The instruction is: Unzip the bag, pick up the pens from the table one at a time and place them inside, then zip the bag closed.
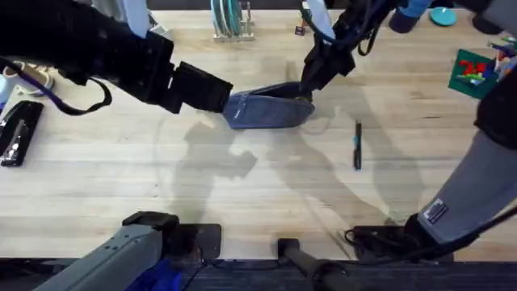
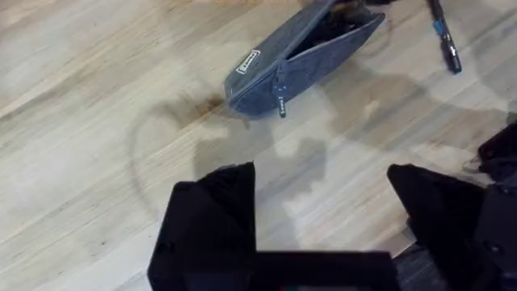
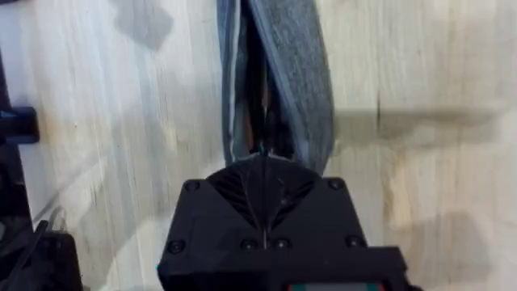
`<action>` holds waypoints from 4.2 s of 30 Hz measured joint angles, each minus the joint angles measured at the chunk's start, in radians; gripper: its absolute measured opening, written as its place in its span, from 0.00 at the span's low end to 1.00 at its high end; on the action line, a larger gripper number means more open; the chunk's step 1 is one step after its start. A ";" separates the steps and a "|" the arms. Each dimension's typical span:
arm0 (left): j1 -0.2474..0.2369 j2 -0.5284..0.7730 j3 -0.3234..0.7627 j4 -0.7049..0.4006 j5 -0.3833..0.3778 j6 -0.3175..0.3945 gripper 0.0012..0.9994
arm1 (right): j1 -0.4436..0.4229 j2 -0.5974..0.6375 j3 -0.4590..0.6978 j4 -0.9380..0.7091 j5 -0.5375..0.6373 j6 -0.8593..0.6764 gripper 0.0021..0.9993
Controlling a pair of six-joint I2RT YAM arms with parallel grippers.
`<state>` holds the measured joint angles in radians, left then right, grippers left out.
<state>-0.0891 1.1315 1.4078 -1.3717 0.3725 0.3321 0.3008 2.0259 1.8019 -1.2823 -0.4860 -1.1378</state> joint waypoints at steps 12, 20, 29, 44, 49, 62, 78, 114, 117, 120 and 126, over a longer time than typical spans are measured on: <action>0.000 0.000 0.000 0.000 0.000 0.000 1.00 | 0.036 0.080 0.000 0.000 -0.008 -0.001 0.03; 0.000 0.000 0.000 0.000 0.000 0.000 1.00 | 0.053 0.125 0.002 0.004 -0.012 0.000 0.03; 0.000 0.000 0.000 0.000 0.000 0.000 1.00 | 0.056 0.138 0.002 0.004 -0.018 0.000 0.12; 0.000 0.000 0.000 -0.001 0.000 0.000 1.00 | 0.058 0.138 0.003 0.008 -0.031 -0.005 1.00; 0.000 0.000 0.000 -0.001 0.000 0.000 1.00 | 0.058 0.138 0.003 0.008 -0.031 -0.005 1.00; 0.000 0.000 0.000 -0.001 0.000 0.000 1.00 | 0.058 0.138 0.003 0.008 -0.031 0.002 1.00; 0.000 0.000 0.000 -0.001 0.000 0.000 1.00 | 0.049 0.083 0.052 0.003 -0.031 0.179 1.00; 0.000 0.000 0.000 -0.001 -0.007 0.000 1.00 | -0.115 -0.343 0.069 -0.050 0.074 0.662 1.00; 0.000 0.000 0.000 -0.001 -0.007 0.000 1.00 | -0.115 -0.381 0.069 -0.056 0.107 0.708 1.00; 0.000 0.000 0.000 -0.001 -0.008 0.000 1.00 | -0.115 -0.416 0.069 -0.083 0.147 0.760 1.00; 0.000 0.000 0.000 -0.001 -0.008 0.000 1.00 | -0.115 -0.440 0.069 -0.170 0.206 0.837 1.00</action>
<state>-0.0891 1.1313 1.4078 -1.3724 0.3649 0.3321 0.1856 1.5856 1.8713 -1.4523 -0.2799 -0.3008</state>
